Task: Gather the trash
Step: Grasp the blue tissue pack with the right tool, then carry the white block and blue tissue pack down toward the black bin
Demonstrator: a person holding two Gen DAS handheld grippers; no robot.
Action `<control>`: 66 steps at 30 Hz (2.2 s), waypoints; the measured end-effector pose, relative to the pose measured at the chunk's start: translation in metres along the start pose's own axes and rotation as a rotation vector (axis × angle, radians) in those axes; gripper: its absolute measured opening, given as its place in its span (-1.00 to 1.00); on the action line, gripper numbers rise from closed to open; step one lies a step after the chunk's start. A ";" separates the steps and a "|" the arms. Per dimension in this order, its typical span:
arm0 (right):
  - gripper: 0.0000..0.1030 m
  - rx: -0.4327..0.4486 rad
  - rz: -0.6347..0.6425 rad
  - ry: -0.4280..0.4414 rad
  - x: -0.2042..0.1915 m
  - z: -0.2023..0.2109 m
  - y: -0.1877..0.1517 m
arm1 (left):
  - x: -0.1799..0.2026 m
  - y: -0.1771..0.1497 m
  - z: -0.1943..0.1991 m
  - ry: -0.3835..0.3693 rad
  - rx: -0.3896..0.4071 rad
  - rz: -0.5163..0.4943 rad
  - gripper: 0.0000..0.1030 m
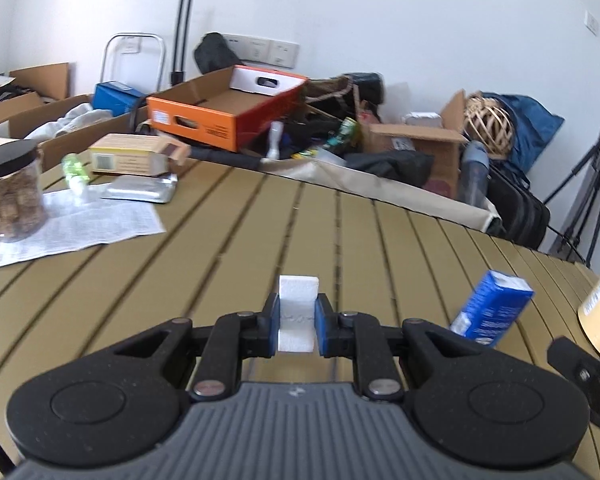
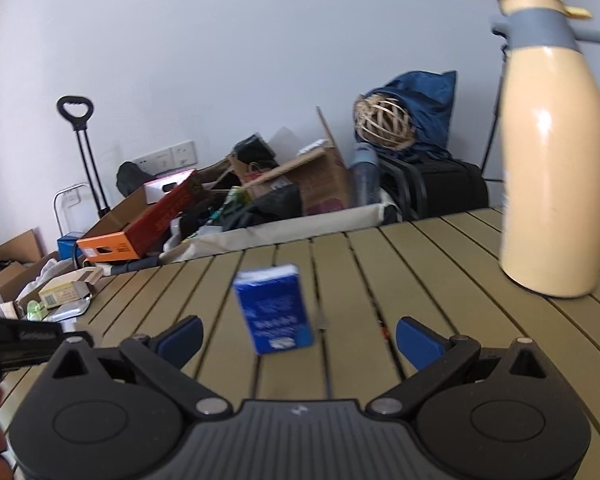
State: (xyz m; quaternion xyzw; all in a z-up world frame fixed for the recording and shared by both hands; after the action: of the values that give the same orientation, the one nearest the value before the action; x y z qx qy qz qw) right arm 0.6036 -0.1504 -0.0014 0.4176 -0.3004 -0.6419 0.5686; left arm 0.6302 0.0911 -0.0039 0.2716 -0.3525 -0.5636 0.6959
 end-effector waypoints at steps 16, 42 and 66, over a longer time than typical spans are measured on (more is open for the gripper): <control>1.00 -0.160 0.197 -0.209 -0.038 -0.097 0.006 | -0.088 0.022 0.024 0.034 0.045 0.119 -0.66; -0.02 -0.156 0.224 -0.212 -0.051 -0.091 0.008 | -0.093 0.024 0.044 0.024 0.062 0.139 -0.66; -0.02 -0.066 0.169 -0.038 -0.022 0.115 -0.027 | -0.035 -0.023 0.180 -0.026 0.144 0.107 -0.66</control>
State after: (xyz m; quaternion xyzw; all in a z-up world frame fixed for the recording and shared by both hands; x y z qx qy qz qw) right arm 0.4900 -0.1344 0.0341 0.3595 -0.3237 -0.6091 0.6285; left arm 0.4692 0.1232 0.0802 0.2944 -0.4152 -0.5023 0.6990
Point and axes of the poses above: each gripper's, at about its wrist camera, not at the fingertips, and z roughly against the way its jaws point, x to its right, y to its top, the point moved 9 cm from there along -z, roughly the way its jaws point, and after that the axes turned 5 degrees about -x, right-handed, at the moved point
